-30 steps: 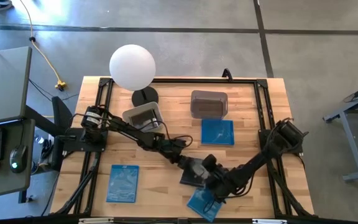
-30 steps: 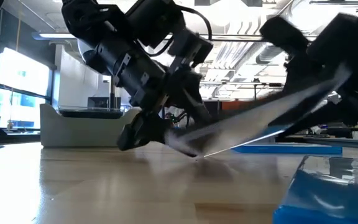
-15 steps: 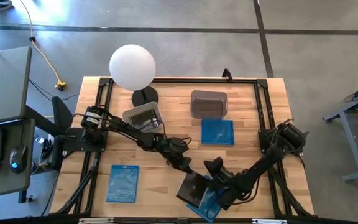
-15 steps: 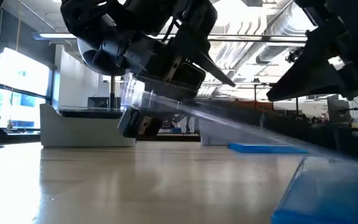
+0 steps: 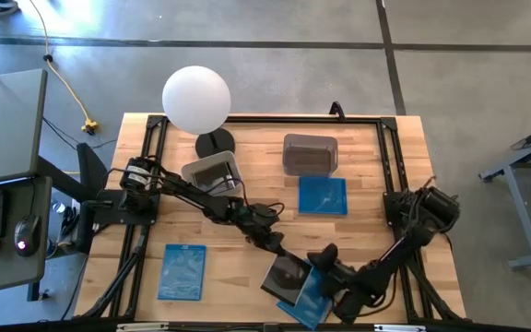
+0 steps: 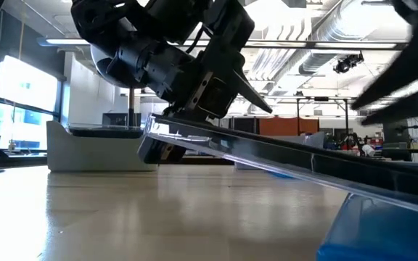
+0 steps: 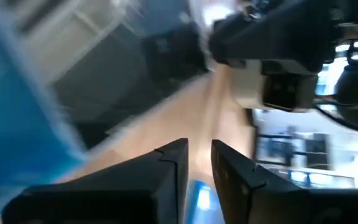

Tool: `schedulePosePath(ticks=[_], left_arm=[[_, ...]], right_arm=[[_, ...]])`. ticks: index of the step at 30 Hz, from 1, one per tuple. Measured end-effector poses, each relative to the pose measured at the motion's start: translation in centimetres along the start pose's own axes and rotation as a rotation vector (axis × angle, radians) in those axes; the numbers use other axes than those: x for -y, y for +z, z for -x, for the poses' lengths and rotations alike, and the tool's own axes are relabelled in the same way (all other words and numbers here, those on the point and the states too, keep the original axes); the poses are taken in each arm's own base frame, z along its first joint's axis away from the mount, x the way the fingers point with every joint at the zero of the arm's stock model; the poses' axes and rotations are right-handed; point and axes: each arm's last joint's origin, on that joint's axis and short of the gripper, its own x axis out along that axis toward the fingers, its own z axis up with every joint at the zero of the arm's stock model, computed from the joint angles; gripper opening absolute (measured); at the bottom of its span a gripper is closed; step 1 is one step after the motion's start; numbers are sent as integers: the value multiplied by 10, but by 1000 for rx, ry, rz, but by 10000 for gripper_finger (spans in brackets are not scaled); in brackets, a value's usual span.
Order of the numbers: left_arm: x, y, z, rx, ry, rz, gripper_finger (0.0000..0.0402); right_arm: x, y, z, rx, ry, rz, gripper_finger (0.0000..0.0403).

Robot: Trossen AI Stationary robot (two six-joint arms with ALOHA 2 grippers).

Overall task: Pick & place jewel cases by type
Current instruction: Put the black CD case into the gray bin

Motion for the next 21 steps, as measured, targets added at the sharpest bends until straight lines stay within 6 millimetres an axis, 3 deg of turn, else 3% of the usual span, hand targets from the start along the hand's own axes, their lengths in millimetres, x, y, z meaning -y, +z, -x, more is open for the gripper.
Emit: schedulePosePath(ticks=[9, 15, 21], left_arm=[[-10, -2, 1, -21, 99, 38, 182], [-20, -6, 2, -36, 211, 51, 182], [-21, -8, 2, -34, 223, 46, 182]], right_arm=[[-14, 20, 15, 159, 330, -152, 54], [-7, 22, -1, 161, 387, -115, 46], [3, 23, -19, 153, 500, -156, 85]])
